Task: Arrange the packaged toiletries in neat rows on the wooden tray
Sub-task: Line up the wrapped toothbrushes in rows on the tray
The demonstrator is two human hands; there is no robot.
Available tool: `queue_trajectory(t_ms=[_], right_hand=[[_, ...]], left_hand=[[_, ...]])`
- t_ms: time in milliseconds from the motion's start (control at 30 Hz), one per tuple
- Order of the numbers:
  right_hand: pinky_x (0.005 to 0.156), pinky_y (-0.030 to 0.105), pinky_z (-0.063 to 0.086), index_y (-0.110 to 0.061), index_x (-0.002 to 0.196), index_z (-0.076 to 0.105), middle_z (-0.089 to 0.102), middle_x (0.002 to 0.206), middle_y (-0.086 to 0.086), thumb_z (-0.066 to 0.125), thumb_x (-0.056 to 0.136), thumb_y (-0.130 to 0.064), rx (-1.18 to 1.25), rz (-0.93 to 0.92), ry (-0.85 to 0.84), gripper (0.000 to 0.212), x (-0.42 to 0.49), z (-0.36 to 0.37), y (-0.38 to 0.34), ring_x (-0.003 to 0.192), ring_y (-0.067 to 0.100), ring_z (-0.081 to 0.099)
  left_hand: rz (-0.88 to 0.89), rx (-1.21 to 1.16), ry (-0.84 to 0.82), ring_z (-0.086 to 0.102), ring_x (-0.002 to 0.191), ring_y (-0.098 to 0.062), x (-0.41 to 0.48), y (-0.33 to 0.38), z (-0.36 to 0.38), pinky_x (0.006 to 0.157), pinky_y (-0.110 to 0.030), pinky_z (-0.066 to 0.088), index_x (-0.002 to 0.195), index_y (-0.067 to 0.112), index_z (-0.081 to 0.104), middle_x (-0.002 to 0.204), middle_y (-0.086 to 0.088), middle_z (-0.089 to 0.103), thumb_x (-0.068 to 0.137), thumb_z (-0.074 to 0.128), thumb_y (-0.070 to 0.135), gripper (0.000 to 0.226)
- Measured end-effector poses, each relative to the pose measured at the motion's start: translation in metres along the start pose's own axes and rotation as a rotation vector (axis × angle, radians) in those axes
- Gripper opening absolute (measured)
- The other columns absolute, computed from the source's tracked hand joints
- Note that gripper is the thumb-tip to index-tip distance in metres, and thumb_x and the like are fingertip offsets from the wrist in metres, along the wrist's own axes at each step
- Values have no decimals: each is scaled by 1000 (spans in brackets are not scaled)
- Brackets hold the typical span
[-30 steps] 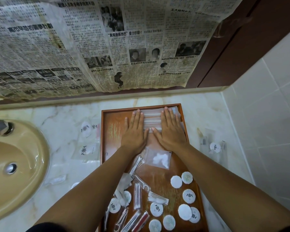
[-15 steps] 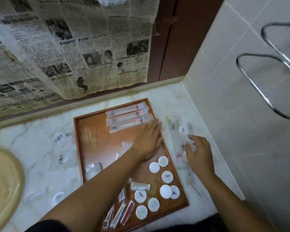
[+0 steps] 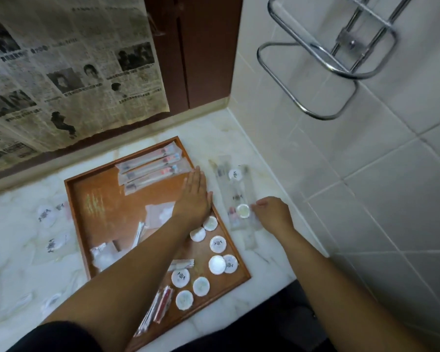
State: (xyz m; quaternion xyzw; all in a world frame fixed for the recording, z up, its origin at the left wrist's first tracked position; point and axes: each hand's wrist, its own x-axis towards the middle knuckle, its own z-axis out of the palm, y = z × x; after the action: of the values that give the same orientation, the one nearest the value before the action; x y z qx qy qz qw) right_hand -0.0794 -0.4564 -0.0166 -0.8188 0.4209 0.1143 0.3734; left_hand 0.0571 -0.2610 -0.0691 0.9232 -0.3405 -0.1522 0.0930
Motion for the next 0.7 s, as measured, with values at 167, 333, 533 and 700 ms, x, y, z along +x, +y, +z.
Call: queue_trajectory(t_ms=[167, 333, 533, 700], right_hand=[[81, 32, 56, -12, 100, 76, 75, 105, 7, 64, 93, -24, -40, 25, 16, 18, -6, 2, 2, 97, 28, 68], [75, 30, 51, -16, 109, 68, 68, 107, 2, 64, 89, -21, -217, -55, 46, 20, -9, 1, 10, 95, 24, 65], [70, 29, 52, -12, 102, 72, 72, 101, 5, 64, 85, -16, -200, -104, 148, 20, -7, -11, -1, 90, 26, 66], [73, 26, 45, -18, 109, 74, 70, 107, 2, 65, 90, -17, -213, -381, 155, 21, 0, 0, -54, 94, 24, 66]], left_hand=[[-10, -11, 13, -8, 156, -30, 0, 1, 0, 127, -44, -2, 159, -2, 3, 167, -20, -7, 98, -5, 47, 78], [-12, -6, 20, -3, 156, -32, -1, 0, 1, 127, -45, -1, 159, -3, 8, 167, -22, -1, 101, -1, 45, 76], [14, -42, 9, -7, 157, -29, -6, -2, -7, 127, -42, -5, 160, 1, 2, 168, -18, -6, 98, -7, 51, 80], [-25, -206, 132, -11, 155, -15, -31, -20, -30, 126, -34, -8, 162, 13, 0, 164, 3, -14, 110, 19, 45, 63]])
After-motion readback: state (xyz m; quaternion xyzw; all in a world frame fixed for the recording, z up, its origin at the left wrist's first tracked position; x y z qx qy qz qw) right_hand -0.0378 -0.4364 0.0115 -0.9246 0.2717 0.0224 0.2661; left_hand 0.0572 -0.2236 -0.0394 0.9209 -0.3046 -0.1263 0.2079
